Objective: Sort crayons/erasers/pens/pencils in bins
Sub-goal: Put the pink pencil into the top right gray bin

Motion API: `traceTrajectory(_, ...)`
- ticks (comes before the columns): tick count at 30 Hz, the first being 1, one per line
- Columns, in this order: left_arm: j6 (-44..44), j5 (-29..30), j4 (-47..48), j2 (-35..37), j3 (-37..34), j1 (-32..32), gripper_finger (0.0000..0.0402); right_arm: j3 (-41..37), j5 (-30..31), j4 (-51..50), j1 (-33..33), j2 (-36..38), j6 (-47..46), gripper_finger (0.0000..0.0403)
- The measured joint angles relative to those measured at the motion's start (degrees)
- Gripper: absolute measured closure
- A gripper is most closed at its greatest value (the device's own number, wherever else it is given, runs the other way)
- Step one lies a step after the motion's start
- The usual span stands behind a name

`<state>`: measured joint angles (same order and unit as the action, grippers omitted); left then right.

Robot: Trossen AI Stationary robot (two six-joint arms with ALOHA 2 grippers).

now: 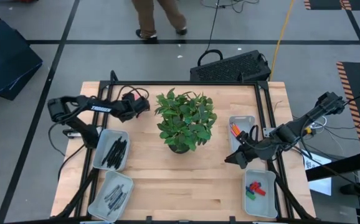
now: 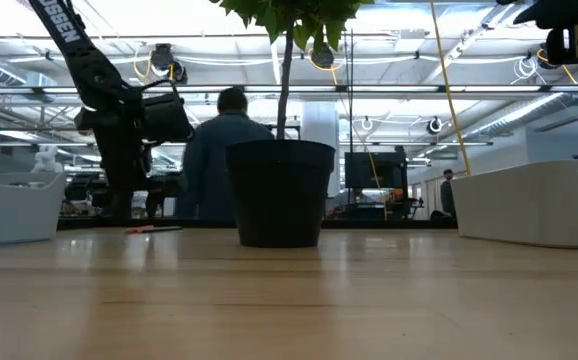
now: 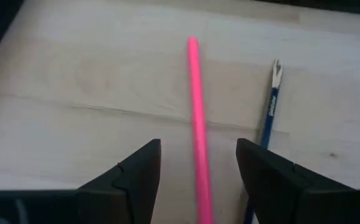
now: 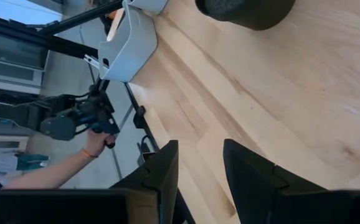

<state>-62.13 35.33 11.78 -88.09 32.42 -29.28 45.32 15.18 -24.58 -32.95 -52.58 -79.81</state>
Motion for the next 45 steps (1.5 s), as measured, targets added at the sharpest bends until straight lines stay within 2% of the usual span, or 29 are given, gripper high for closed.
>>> traceTrajectory(5,-4.8,0.6,0.9,-3.9,0.3,-0.1,0.0193,0.0,0.0,0.1,0.0,-0.2,0.0,0.0284)
traceTrajectory(8,-7.9,0.6,1.8,-5.3,0.3,-0.1,0.0216,0.0,-0.1,1.0,-0.1,-0.2,-0.5,0.0284)
traceTrajectory(13,-10.4,2.6,2.6,-6.2,0.1,1.2,0.0299,0.0,-0.2,2.5,-0.1,-0.3,-0.5,0.0284)
traceTrajectory(17,-6.2,2.4,3.0,-6.3,0.2,1.8,0.0367,0.0,-0.2,3.9,-0.1,-0.3,-1.5,0.0284)
traceTrajectory(19,-4.2,1.8,3.7,-6.3,0.2,1.5,0.0385,0.0,-0.5,4.4,-0.1,-0.3,-2.2,0.0284)
traceTrajectory(23,-1.9,1.1,5.1,-5.5,0.2,1.5,0.0379,0.0,-3.3,7.0,-0.1,-0.3,-0.6,0.0284)
traceTrajectory(28,0.6,-0.5,6.3,-3.2,0.0,1.5,0.0356,0.0,-3.3,10.6,-0.2,-0.3,3.7,0.0284)
traceTrajectory(34,2.6,-3.0,7.8,1.4,-0.3,1.5,0.0352,0.0,-3.3,10.2,-0.2,-0.3,4.1,0.0284)
traceTrajectory(45,6.6,-2.3,9.8,6.1,-0.2,0.9,0.0351,0.0,-3.4,9.7,-0.2,-0.3,4.9,0.0284)
